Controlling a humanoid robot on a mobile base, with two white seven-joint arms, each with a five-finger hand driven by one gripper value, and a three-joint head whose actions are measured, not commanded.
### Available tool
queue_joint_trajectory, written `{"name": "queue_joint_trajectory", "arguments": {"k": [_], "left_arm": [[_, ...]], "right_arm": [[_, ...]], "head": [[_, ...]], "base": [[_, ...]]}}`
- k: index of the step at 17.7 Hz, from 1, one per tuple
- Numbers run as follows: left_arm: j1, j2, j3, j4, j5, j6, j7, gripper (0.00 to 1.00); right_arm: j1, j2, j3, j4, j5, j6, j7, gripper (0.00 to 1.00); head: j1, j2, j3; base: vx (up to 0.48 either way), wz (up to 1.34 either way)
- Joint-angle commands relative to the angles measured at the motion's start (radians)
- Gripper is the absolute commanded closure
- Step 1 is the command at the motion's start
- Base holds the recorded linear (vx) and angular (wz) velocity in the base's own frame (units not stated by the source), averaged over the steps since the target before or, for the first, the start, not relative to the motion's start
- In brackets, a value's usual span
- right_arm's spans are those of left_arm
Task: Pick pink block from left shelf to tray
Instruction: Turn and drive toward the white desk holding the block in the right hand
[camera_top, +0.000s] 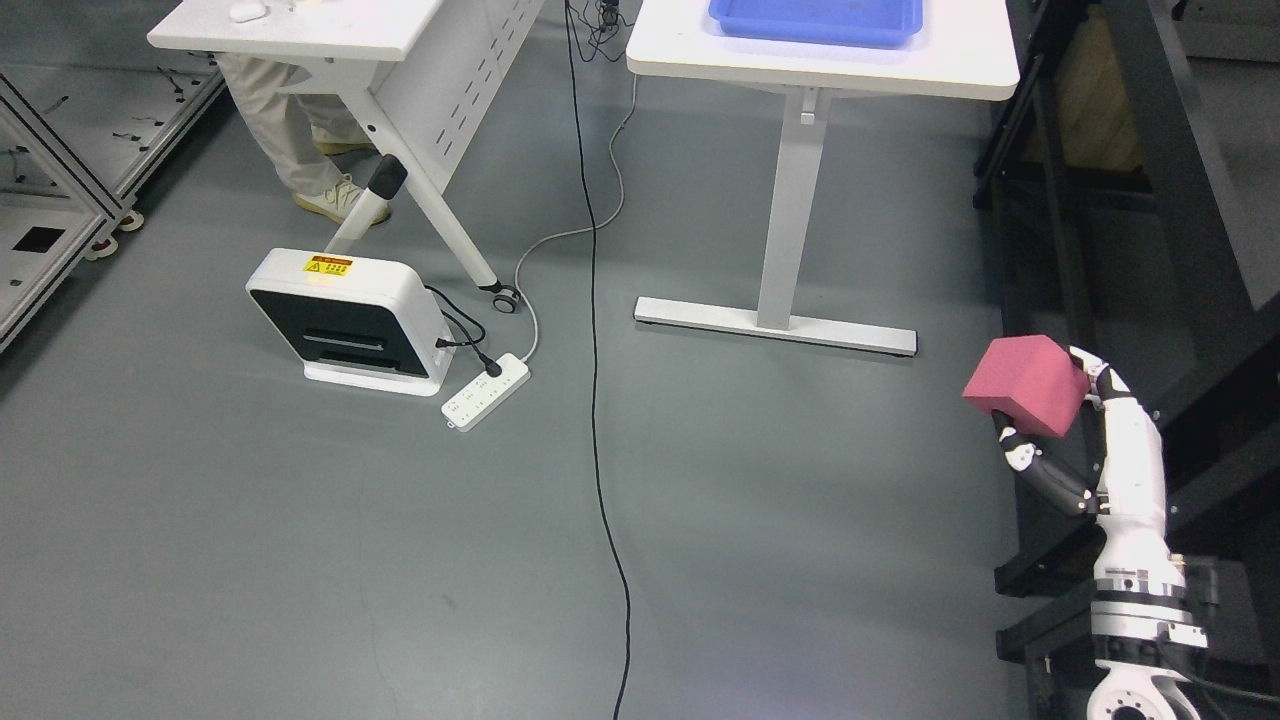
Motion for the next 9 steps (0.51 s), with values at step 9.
{"name": "queue_joint_trajectory", "arguments": {"k": [9], "left_arm": [[0.009, 0.017, 0.0, 0.0, -0.002, -0.001, 0.0, 0.0]], "right_arm": [[-0.006, -0.017, 0.017, 0.0, 0.0, 0.001, 0.002, 0.95]], "head": [[0.0, 0.0, 0.0]], "base": [[0.112, 0.24]]}}
